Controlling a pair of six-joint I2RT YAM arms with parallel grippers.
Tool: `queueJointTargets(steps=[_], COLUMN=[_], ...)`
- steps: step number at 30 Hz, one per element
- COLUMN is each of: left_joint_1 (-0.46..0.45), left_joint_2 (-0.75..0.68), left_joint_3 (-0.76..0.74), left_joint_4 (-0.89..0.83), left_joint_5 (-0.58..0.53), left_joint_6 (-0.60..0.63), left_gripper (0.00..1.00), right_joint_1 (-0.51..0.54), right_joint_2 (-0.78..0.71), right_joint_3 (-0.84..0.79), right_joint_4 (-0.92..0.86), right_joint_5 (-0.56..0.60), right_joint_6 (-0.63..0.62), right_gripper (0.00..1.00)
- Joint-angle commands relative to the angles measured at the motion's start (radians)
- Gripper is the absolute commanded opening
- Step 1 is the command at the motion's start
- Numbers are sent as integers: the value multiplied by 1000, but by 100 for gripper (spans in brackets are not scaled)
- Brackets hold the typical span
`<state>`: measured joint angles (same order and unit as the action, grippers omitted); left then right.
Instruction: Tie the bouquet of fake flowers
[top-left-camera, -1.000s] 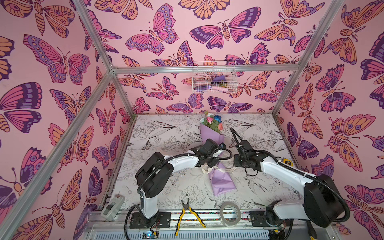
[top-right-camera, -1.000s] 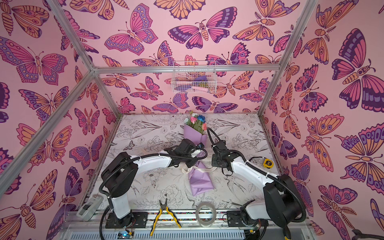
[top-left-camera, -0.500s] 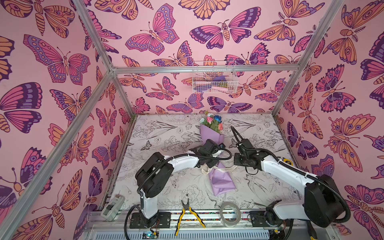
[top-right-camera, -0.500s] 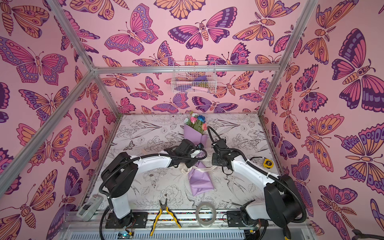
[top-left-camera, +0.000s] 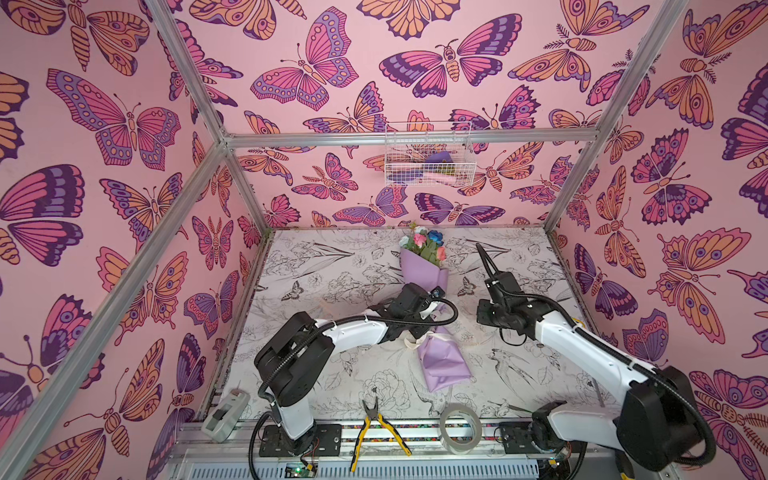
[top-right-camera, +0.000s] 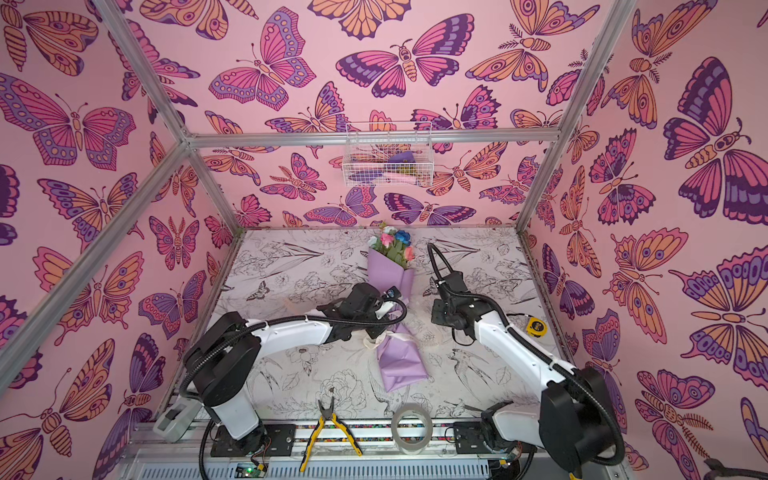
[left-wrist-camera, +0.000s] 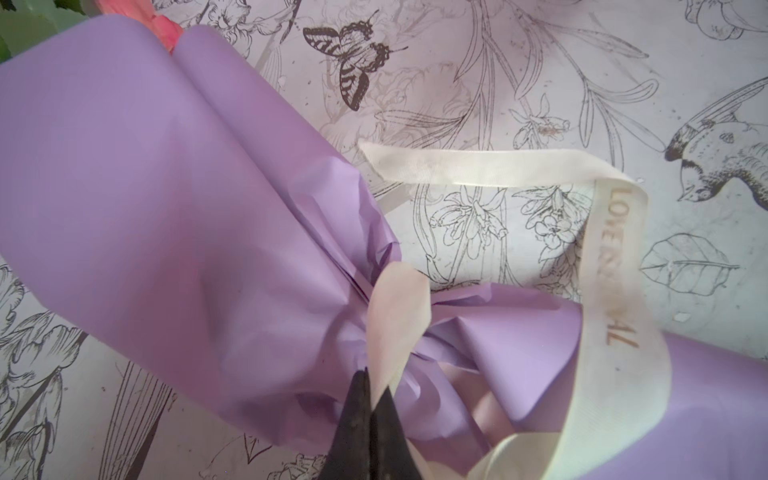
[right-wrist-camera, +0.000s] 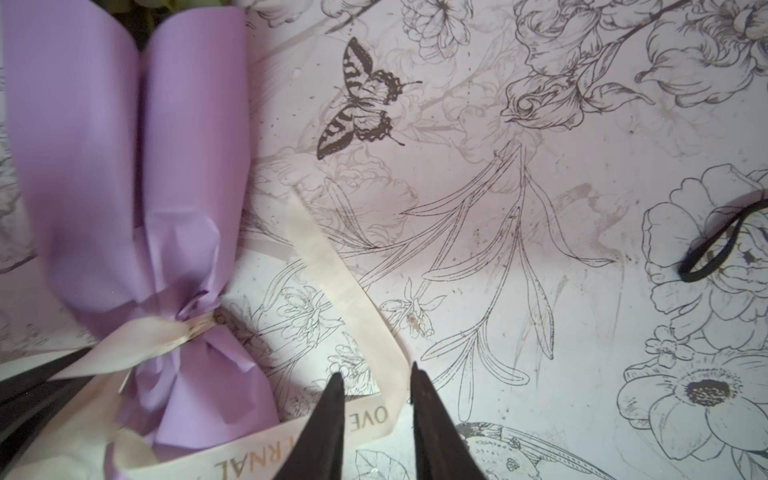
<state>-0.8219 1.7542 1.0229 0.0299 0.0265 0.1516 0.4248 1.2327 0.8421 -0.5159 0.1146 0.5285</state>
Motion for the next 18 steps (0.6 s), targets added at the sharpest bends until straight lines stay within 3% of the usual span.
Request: queueJointTargets(steps=[1, 5, 10, 18], left_joint_1=[10, 16, 33, 57], left_joint_2=[-21, -30, -44, -53], left_joint_3=[-31, -48, -70, -87], left_joint_4=[53, 78, 105, 117], left_joint_5=[10, 16, 40, 61], left_joint_6=[-21, -23, -33, -38], left_gripper=[0, 0, 0, 0], right_joint_1=[-6, 2, 36, 86], right_joint_2=[-57, -79, -89, -4], right_joint_3=[-52, -113, -141, -142], right_joint_4=[20, 123, 179, 213], right_joint_5=[-194, -467, -497, -529], right_joint_6=[-119, -201, -249, -278], right_gripper=[32, 36, 43, 45])
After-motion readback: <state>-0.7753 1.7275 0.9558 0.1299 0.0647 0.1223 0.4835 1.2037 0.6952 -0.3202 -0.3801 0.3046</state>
